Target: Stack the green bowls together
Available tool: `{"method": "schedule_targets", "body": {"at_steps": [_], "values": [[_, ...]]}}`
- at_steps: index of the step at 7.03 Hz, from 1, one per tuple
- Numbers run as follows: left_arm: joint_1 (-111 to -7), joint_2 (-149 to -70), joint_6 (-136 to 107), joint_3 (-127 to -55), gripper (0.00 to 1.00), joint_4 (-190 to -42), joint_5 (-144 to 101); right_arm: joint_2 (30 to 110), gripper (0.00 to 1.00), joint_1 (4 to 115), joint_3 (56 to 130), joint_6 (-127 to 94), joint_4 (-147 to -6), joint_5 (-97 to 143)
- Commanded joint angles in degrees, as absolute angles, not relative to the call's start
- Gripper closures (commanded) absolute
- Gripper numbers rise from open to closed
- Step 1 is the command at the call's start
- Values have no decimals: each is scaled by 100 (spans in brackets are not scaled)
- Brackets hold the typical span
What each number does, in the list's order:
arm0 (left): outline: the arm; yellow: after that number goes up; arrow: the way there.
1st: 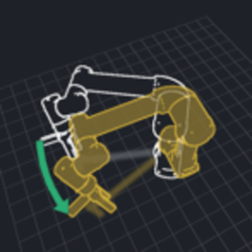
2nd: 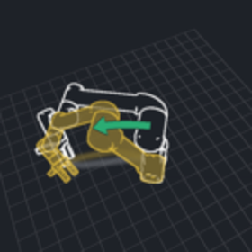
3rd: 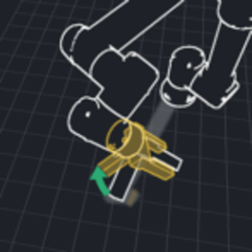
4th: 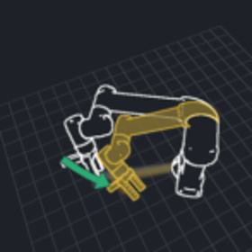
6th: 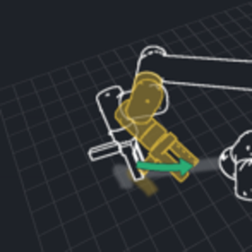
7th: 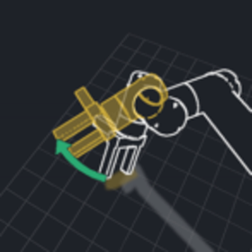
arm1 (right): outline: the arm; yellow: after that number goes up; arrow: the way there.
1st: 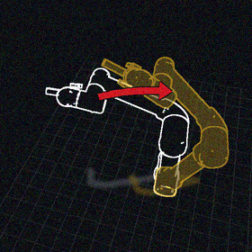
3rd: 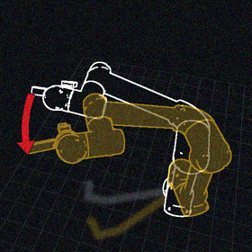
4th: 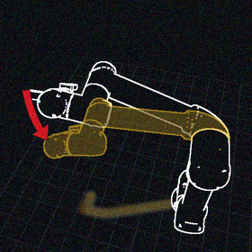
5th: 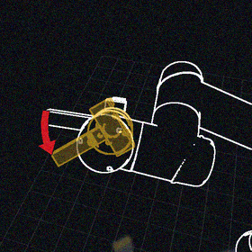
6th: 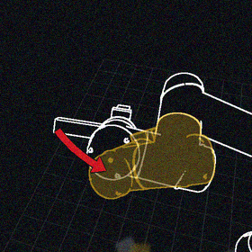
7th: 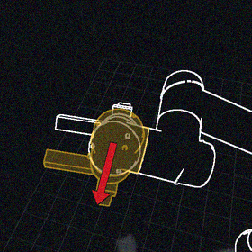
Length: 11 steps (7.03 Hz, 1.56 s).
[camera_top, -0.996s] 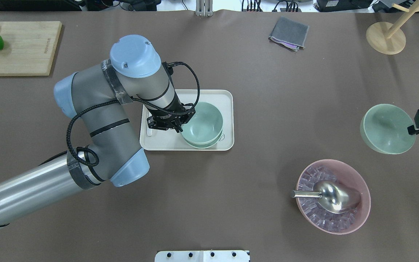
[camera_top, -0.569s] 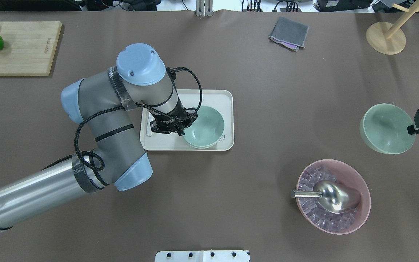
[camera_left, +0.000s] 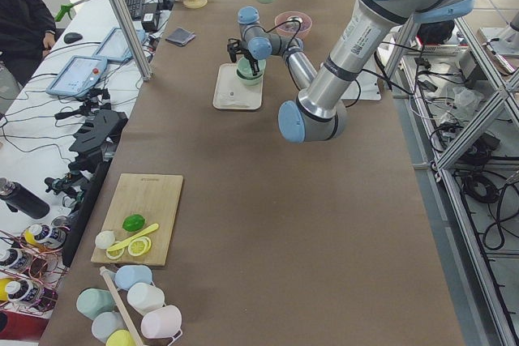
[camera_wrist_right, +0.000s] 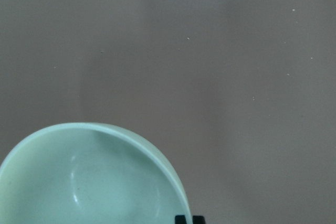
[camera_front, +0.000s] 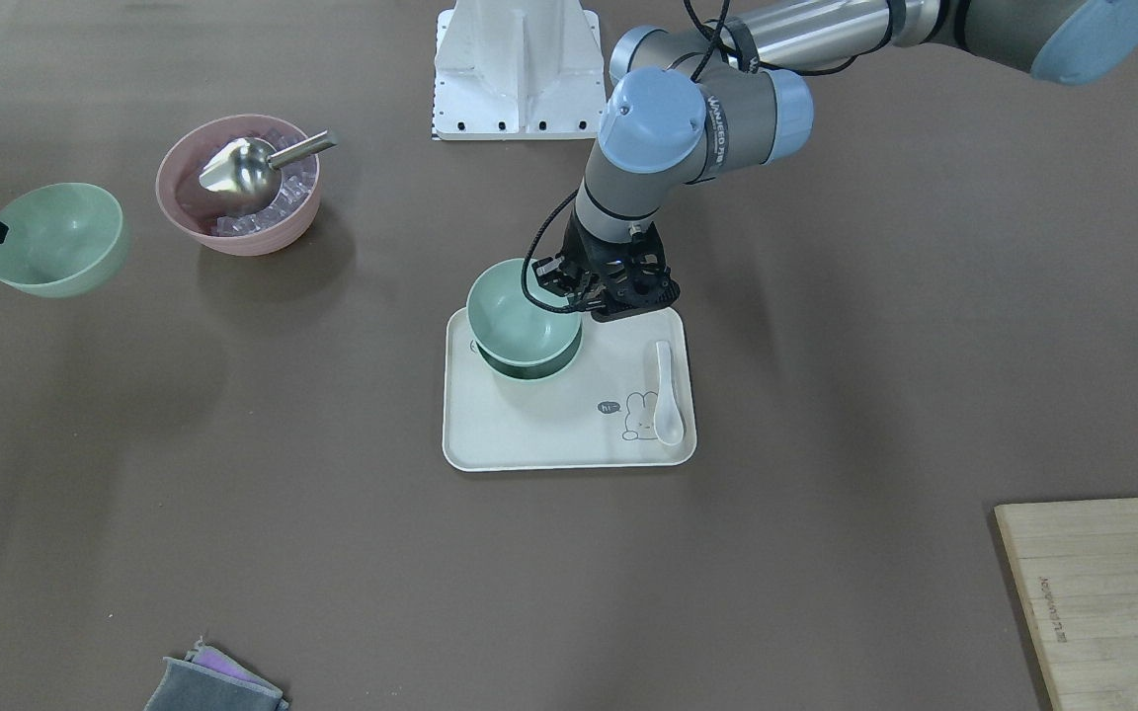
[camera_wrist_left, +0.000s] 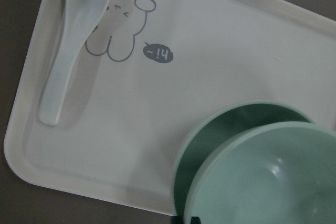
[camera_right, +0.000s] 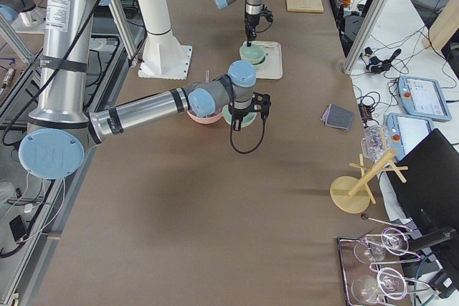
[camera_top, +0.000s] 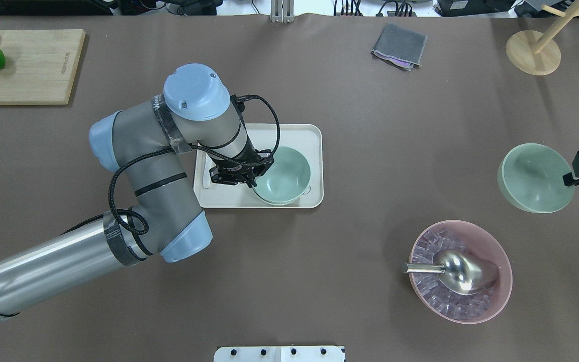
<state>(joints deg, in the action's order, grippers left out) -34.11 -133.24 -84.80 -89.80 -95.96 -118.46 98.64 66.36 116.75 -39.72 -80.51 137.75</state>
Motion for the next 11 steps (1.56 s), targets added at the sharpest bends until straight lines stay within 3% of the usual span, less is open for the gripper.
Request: {"method": "schedule_targets", "body": {"at_steps": [1,11], "values": [[-3410,-13350,-8473,-8913,100,-9606,-11821,9870,100,6636,11672,-3973,-8059,13772],[-3410,-13395,-8446,-8701,100,-9712,-11751,9870,100,6636,11681,-3973,-8060,13781]]}}
